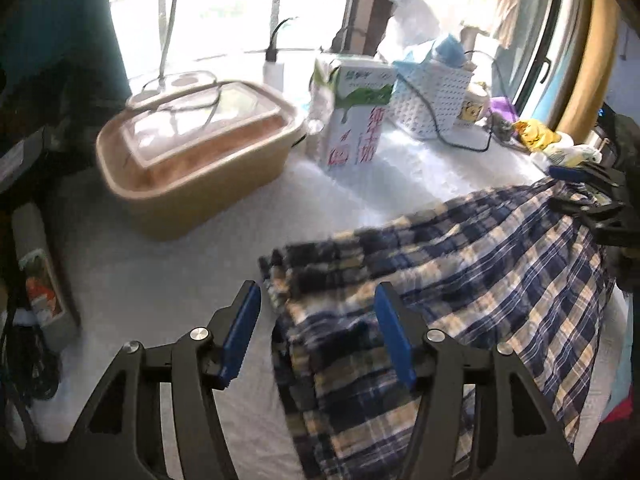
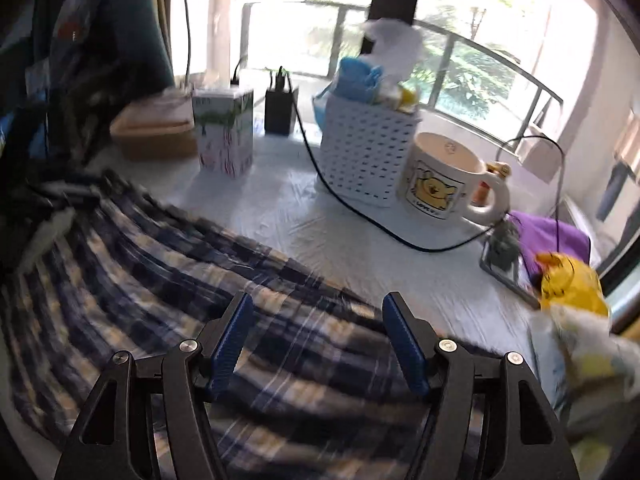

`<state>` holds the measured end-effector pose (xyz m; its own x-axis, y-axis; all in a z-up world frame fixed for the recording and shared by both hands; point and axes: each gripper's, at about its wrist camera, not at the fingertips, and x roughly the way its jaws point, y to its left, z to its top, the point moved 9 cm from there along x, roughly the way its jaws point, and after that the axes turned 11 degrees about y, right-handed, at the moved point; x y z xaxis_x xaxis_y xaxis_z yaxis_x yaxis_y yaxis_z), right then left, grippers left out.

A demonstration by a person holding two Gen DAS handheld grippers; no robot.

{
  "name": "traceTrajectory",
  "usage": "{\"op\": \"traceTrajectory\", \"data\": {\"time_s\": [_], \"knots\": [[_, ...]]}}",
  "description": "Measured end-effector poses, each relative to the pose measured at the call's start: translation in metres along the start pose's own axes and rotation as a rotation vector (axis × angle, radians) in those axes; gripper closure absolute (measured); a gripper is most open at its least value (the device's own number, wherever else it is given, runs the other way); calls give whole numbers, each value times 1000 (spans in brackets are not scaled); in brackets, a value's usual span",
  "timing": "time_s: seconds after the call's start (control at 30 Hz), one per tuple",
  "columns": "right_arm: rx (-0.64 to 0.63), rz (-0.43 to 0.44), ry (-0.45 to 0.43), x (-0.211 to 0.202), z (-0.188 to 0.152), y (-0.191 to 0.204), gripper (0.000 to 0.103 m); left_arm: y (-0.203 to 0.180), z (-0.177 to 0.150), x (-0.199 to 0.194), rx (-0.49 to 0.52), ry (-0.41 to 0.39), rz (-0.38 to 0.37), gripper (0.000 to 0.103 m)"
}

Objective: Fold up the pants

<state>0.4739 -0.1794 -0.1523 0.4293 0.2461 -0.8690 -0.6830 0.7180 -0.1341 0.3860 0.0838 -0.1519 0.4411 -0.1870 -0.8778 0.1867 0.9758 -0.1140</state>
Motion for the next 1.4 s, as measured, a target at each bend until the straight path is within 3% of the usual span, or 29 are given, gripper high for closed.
{"op": "traceTrajectory", "data": {"time_s": [0.07,0.1,0.2,0.27,0.3,0.4,0.7,0.87,0.93,0.97,1.1,1.4], "knots": [[-48,60,58,15,2,11,34,-2,3,3,26,-7,16,68],[-73,60,71,21,4,15,34,-2,3,8,33,10,33,88],[-112,61,92,33,6,25,34,-3,2,12,45,7,43,96],[-149,83,103,37,7,35,63,-4,4,8,61,-20,64,98],[-159,96,109,39,7,38,88,-4,6,3,71,-48,85,99],[-187,83,101,41,13,45,96,-5,15,-7,87,-87,113,99],[-93,79,49,51,48,29,97,18,37,2,32,-86,144,99],[-50,80,87,76,44,27,97,27,35,14,-25,-9,117,90],[-33,82,82,77,43,25,97,29,32,4,-25,-20,128,73],[-24,82,80,77,43,24,97,30,29,-4,-22,-31,127,71],[5,78,65,70,44,19,96,29,7,-31,-30,-36,119,53],[22,33,2,12,23,22,92,-10,-99,-54,-24,109,26,51]]}}
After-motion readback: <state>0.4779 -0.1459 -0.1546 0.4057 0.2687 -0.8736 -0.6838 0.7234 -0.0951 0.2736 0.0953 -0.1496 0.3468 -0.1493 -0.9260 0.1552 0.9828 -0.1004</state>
